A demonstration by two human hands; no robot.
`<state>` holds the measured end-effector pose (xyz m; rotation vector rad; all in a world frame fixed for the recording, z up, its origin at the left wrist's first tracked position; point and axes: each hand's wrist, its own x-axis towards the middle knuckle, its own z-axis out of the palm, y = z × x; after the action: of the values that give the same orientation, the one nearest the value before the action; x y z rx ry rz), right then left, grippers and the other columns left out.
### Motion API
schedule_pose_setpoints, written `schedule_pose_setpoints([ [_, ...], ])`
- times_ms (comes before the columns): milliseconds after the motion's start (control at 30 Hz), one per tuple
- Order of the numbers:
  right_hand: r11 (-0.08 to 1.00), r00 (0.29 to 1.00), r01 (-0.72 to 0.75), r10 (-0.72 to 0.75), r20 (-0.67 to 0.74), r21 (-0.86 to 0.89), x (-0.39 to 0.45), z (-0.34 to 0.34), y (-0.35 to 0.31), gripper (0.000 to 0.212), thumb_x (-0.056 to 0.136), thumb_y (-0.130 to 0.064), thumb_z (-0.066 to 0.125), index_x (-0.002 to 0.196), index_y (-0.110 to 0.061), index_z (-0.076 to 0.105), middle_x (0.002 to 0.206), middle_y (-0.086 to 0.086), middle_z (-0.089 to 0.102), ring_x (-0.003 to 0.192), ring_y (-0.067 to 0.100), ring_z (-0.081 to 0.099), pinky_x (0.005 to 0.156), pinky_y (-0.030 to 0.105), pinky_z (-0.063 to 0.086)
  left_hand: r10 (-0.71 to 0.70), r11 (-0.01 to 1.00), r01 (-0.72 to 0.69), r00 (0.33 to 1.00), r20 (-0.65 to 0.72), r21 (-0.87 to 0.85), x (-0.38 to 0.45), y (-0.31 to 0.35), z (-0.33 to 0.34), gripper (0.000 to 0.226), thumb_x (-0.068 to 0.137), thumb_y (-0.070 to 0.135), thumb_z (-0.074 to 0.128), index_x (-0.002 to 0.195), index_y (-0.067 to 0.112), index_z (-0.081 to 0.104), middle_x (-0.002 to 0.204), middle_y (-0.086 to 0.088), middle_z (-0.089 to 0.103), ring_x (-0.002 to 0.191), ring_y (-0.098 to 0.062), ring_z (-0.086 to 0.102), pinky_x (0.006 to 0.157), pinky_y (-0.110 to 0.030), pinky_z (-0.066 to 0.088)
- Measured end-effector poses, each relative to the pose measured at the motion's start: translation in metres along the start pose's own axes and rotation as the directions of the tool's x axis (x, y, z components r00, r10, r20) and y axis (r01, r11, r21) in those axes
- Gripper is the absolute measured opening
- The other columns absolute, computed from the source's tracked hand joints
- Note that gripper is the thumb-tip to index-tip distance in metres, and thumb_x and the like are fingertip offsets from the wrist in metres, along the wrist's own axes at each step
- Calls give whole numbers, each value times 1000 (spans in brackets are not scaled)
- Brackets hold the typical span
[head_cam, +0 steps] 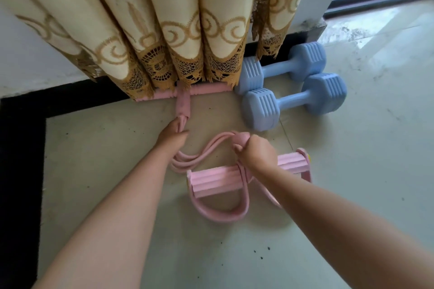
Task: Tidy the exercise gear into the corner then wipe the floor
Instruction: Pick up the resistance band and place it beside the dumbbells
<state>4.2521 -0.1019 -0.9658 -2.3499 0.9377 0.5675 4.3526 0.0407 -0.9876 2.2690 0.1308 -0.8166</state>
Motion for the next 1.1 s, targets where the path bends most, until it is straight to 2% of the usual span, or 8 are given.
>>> schedule_pose_setpoints([
  [100,988,998,2,9,-65,157,6,0,-22,38,93,-32,52,116,-3,45,124,18,59,115,35,55,89,37,43,-34,992,36,999,18,-124,1,0,-1,49,98,24,44,146,23,35,150,-5,38,133,-25,43,107,-29,36],
  [267,990,988,84,-69,-135,116,18,5,-51,23,97,-23,42,111,-5,39,119,19,61,111,38,56,84,41,44,-20,984,25,999,29,-175,2,-4,-6,44,101,30,37,143,16,41,146,-8,44,132,-25,44,96,-25,35],
  [367,990,978,131,-136,-159,-42,28,9,-53,6,99,-16,30,96,-11,32,115,20,62,107,38,56,75,39,40,45,995,-43,999,20,-94,0,-12,-10,44,100,25,42,143,13,40,145,-8,45,131,-23,44,93,-23,33],
  [433,985,971,143,-158,-178,-95,35,9,-52,12,98,-10,29,103,-8,40,115,21,62,106,38,56,73,38,39,61,996,-59,998,29,-69,-2,-18,-15,46,98,25,47,142,13,41,143,-7,48,129,-22,46,92,-21,33],
  [600,971,964,195,-215,-154,-140,40,15,-46,27,98,-9,24,117,1,40,121,25,55,113,39,49,90,43,41,56,995,-67,989,134,76,-13,-35,-16,65,92,31,58,147,10,30,152,-8,35,139,-23,37,110,-28,31],
  [833,916,950,276,-306,-64,-290,30,13,-39,36,94,-11,35,128,0,38,128,22,49,118,37,45,94,40,39,188,938,-237,961,201,254,-19,-42,-19,80,80,32,72,145,8,32,145,-10,35,134,-24,37,109,-29,32],
  [933,867,931,328,-364,-26,-376,19,11,-33,43,93,-16,40,134,-4,38,130,18,44,120,35,41,96,39,36,225,875,-284,956,191,391,-24,-38,-13,78,82,43,66,144,9,34,153,-9,25,142,-24,23,114,-31,24],
  [1100,832,896,401,-442,-22,-383,8,7,-8,37,89,-14,45,124,-2,50,126,19,47,113,36,46,91,39,38,162,706,-273,961,226,654,-42,-28,12,83,91,56,43,151,10,10,160,-9,2,149,-23,1,120,-38,13],
])
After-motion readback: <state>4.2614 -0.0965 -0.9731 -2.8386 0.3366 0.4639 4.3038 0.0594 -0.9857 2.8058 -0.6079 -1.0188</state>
